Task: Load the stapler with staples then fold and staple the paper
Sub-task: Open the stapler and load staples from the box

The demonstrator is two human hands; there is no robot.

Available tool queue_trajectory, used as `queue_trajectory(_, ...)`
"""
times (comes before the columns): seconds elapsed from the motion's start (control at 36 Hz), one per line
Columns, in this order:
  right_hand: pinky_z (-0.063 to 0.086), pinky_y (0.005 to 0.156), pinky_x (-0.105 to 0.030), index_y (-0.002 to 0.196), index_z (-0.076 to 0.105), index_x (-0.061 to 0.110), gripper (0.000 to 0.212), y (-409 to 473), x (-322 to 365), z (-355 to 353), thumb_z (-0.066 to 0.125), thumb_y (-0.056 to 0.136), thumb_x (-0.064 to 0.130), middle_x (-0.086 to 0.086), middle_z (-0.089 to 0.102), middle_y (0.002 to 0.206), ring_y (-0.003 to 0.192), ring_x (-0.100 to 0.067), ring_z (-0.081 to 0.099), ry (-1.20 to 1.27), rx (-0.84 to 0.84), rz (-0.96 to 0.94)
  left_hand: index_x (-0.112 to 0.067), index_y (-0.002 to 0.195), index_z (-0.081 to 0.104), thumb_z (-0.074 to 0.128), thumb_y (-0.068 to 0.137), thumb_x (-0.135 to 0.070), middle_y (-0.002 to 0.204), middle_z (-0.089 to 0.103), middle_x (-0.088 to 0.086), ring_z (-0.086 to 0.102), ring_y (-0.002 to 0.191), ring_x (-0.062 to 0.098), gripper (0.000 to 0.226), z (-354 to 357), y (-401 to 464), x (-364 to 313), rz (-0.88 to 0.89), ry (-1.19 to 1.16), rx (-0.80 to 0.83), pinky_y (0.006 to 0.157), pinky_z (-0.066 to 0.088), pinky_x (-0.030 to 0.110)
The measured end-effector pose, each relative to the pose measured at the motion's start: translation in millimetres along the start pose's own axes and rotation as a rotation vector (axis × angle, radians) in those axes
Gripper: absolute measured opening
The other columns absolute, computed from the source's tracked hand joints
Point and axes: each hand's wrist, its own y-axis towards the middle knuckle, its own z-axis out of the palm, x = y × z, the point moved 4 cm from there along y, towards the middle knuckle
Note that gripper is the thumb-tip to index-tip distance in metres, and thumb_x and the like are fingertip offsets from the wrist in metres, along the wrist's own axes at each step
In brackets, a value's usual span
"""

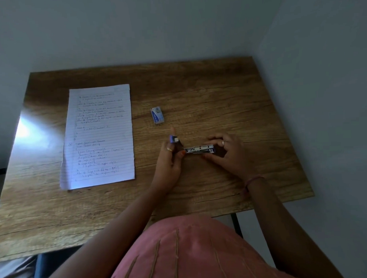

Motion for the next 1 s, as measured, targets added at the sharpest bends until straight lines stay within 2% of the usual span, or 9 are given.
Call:
queue_trajectory(0.08, 0.036, 0.099, -0.044, 0.108, 0.068, 0.034, 0.034, 1, 3, -1, 0.075, 0.076, 0.044, 0.02, 0.059, 0.12, 0.114, -0.008, 0.051, 0.017, -0.016, -0.01, -0.009, 0.145, 0.036, 0.049, 0.097, -0.006, 0.114, 0.046, 0.0, 0.048, 0.101, 0.007, 0.05, 6, 1, -3, 0.071, 0.095, 0.074, 0.093, 0.045, 0.023)
queue_trajectory(0.17, 0.039, 0.097, -0.04, 0.108, 0.068, 0.03, 0.036, 0, 3, -1, 0.075, 0.076, 0.043, 0.016, 0.059, 0.119, 0.112, -0.007, 0.051, 0.021, -0.041, -0.003, -0.026, 0.15, 0.015, 0.048, 0.098, -0.007, 0.117, 0.038, -0.003, 0.038, 0.104, 0.009, 0.064, 13, -2, -5, 0.166, 0.217, 0.141, 0.092, 0.033, 0.013)
queue_trajectory(0.36, 0.035, 0.087, -0.024, 0.112, 0.066, 0.022, 0.047, -1, -1, 1, 0.076, 0.073, 0.046, 0.006, 0.054, 0.115, 0.105, -0.006, 0.042, -0.013, -0.052, 0.066, -0.016, 0.145, 0.041, 0.046, 0.1, -0.012, 0.127, 0.045, 0.011, 0.038, 0.111, 0.018, 0.045, 21, -2, -11, 0.248, 0.415, 0.148, 0.097, 0.035, 0.026)
queue_trajectory(0.53, 0.041, 0.088, -0.023, 0.115, 0.064, 0.016, 0.041, 4, 2, -4, 0.074, 0.08, 0.035, 0.006, 0.051, 0.113, 0.104, -0.01, 0.047, -0.016, 0.135, 0.055, -0.02, 0.149, 0.032, 0.051, 0.098, -0.017, 0.13, 0.047, 0.009, 0.044, 0.115, 0.023, 0.054, 18, 7, -6, 0.343, 0.702, 0.163, 0.099, 0.04, 0.035)
queue_trajectory(0.61, 0.036, 0.083, -0.012, 0.116, 0.062, 0.017, 0.035, 9, 3, -5, 0.071, 0.084, 0.028, 0.011, 0.044, 0.11, 0.104, -0.006, 0.046, -0.012, 0.272, 0.081, -0.023, 0.151, 0.027, 0.05, 0.098, -0.019, 0.131, 0.046, 0.006, 0.043, 0.114, 0.021, 0.058, 18, 8, -3, 0.36, 0.772, 0.183, 0.098, 0.038, 0.033)
queue_trajectory(0.75, 0.032, 0.089, -0.022, 0.13, 0.053, 0.013, 0.041, 14, 10, -1, 0.06, 0.092, 0.028, 0.0, 0.045, 0.122, 0.106, -0.007, 0.04, -0.131, 0.388, 0.102, -0.022, 0.149, 0.031, 0.051, 0.097, -0.021, 0.127, 0.048, 0.006, 0.044, 0.109, 0.021, 0.056, 18, 7, -3, 0.384, 0.779, 0.166, 0.093, 0.036, 0.029)
queue_trajectory(0.83, 0.035, 0.089, -0.022, 0.126, 0.055, 0.014, 0.034, 13, 15, -5, 0.055, 0.095, 0.027, 0.001, 0.052, 0.122, 0.105, -0.006, 0.045, -0.075, 0.391, 0.101, -0.021, 0.148, 0.034, 0.046, 0.1, -0.025, 0.121, 0.051, 0.006, 0.045, 0.104, 0.018, 0.05, 14, 11, -4, 0.332, 0.692, 0.16, 0.091, 0.035, 0.028)
queue_trajectory(0.92, 0.044, 0.083, -0.019, 0.119, 0.06, 0.019, 0.026, 9, 17, -12, 0.057, 0.094, 0.024, 0.007, 0.064, 0.107, 0.095, 0.001, 0.058, 0.115, 0.321, 0.096, -0.021, 0.145, 0.04, 0.045, 0.1, -0.026, 0.115, 0.053, 0.002, 0.045, 0.1, 0.013, 0.045, 6, 16, -3, 0.176, 0.484, 0.216, 0.09, 0.039, 0.028)
queue_trajectory(1.0, 0.051, 0.083, -0.018, 0.117, 0.061, 0.025, 0.029, 5, 16, -15, 0.065, 0.089, 0.019, 0.007, 0.07, 0.104, 0.095, -0.005, 0.067, 0.529, 0.221, 0.191, -0.021, 0.135, 0.052, 0.046, 0.1, -0.026, 0.112, 0.056, -0.003, 0.05, 0.097, 0.007, 0.035, 0, 19, -5, 0.076, 0.309, 0.32, 0.082, 0.04, 0.022)
